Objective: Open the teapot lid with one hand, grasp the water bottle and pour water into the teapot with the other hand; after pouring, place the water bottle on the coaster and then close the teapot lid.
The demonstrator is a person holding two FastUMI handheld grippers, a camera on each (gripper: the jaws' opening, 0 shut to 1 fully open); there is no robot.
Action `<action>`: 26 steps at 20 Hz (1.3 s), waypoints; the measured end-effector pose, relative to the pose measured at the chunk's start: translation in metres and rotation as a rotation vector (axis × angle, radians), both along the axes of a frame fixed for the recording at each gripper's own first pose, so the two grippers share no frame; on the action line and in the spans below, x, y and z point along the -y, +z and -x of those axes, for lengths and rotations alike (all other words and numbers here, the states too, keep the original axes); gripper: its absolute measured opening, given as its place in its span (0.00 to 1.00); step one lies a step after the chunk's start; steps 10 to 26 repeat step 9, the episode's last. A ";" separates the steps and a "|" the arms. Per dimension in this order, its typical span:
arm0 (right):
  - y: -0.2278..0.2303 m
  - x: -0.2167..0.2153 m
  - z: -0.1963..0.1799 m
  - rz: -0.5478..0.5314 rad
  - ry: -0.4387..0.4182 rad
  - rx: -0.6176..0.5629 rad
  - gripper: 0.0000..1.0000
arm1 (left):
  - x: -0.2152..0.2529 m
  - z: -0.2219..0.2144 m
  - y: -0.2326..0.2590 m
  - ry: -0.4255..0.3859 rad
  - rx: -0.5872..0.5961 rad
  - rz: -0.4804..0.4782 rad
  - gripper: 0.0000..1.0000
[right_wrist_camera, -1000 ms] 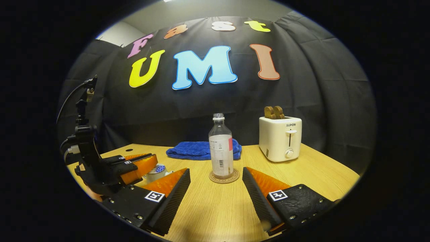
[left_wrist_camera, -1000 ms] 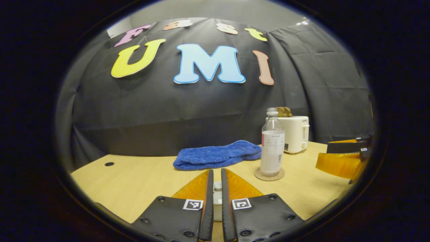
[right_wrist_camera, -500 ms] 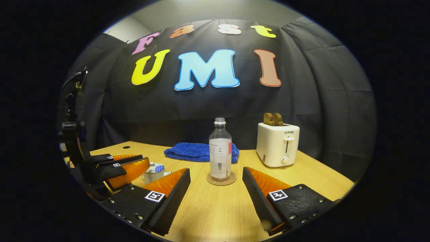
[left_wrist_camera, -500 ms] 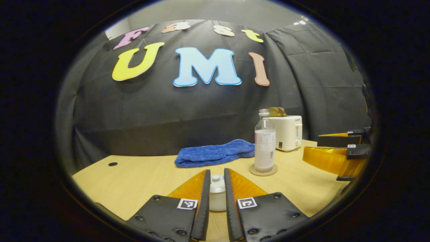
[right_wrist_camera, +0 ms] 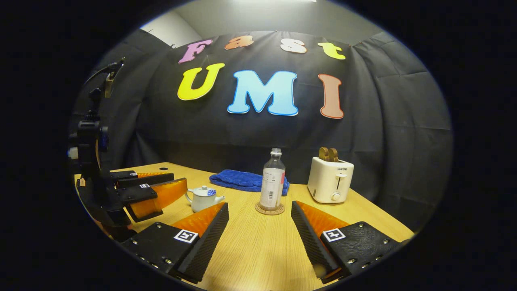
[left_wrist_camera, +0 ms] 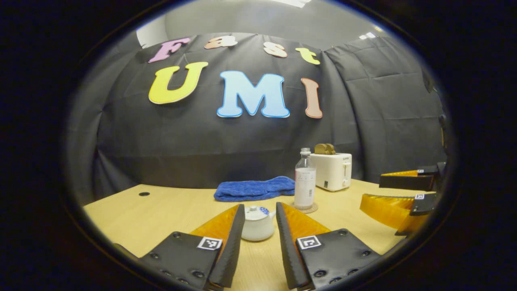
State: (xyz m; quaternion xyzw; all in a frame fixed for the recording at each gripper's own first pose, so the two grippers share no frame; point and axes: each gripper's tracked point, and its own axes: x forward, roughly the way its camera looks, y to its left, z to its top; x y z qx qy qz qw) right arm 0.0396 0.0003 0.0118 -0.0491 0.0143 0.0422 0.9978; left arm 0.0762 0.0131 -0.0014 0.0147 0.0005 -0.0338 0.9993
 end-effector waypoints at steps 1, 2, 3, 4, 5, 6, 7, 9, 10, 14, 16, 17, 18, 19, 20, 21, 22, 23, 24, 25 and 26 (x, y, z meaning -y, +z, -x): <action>0.004 -0.001 0.009 0.004 0.005 0.007 0.96 | 0.000 0.008 0.001 0.007 0.002 -0.009 0.57; 0.004 -0.001 0.018 0.007 0.007 0.009 0.96 | -0.001 0.016 -0.001 0.016 -0.002 -0.014 0.57; 0.005 -0.001 0.025 0.012 0.006 0.013 0.96 | 0.002 0.026 -0.002 0.013 -0.006 -0.009 0.58; 0.006 0.000 0.034 0.018 0.006 0.016 0.96 | 0.004 0.032 -0.002 0.011 -0.009 -0.003 0.58; 0.007 0.001 0.040 0.022 0.005 0.018 0.96 | 0.006 0.038 0.000 0.017 -0.004 0.000 0.64; 0.009 0.001 0.046 0.027 0.004 0.023 0.96 | 0.006 0.047 0.004 0.019 0.011 0.005 0.70; 0.010 0.003 0.052 0.028 -0.002 0.027 0.96 | 0.010 0.052 0.009 0.014 0.020 0.007 0.81; 0.010 0.009 0.062 0.026 -0.020 0.037 0.96 | 0.016 0.064 0.013 0.006 0.025 0.003 0.80; 0.010 0.009 0.062 0.026 -0.020 0.037 0.96 | 0.016 0.064 0.013 0.006 0.025 0.003 0.80; 0.010 0.009 0.062 0.026 -0.020 0.037 0.96 | 0.016 0.064 0.013 0.006 0.025 0.003 0.80; 0.010 0.009 0.062 0.026 -0.020 0.037 0.96 | 0.016 0.064 0.013 0.006 0.025 0.003 0.80; 0.010 0.009 0.062 0.026 -0.020 0.037 0.96 | 0.016 0.064 0.013 0.006 0.025 0.003 0.80; 0.010 0.009 0.062 0.026 -0.020 0.037 0.96 | 0.016 0.064 0.013 0.006 0.025 0.003 0.80; 0.010 0.009 0.062 0.026 -0.020 0.037 0.96 | 0.016 0.064 0.013 0.006 0.025 0.003 0.80; 0.010 0.009 0.062 0.026 -0.020 0.037 0.96 | 0.016 0.064 0.013 0.006 0.025 0.003 0.80; 0.010 0.009 0.062 0.026 -0.020 0.037 0.96 | 0.016 0.064 0.013 0.006 0.025 0.003 0.80; 0.010 0.009 0.062 0.026 -0.020 0.037 0.96 | 0.016 0.064 0.013 0.006 0.025 0.003 0.80; 0.010 0.009 0.062 0.026 -0.020 0.037 0.96 | 0.016 0.064 0.013 0.006 0.025 0.003 0.80; 0.010 0.009 0.062 0.026 -0.020 0.037 0.96 | 0.016 0.064 0.013 0.006 0.025 0.003 0.80; 0.010 0.009 0.062 0.026 -0.020 0.037 0.96 | 0.016 0.064 0.013 0.006 0.025 0.003 0.80; 0.010 0.009 0.062 0.026 -0.020 0.037 0.96 | 0.016 0.064 0.013 0.006 0.025 0.003 0.80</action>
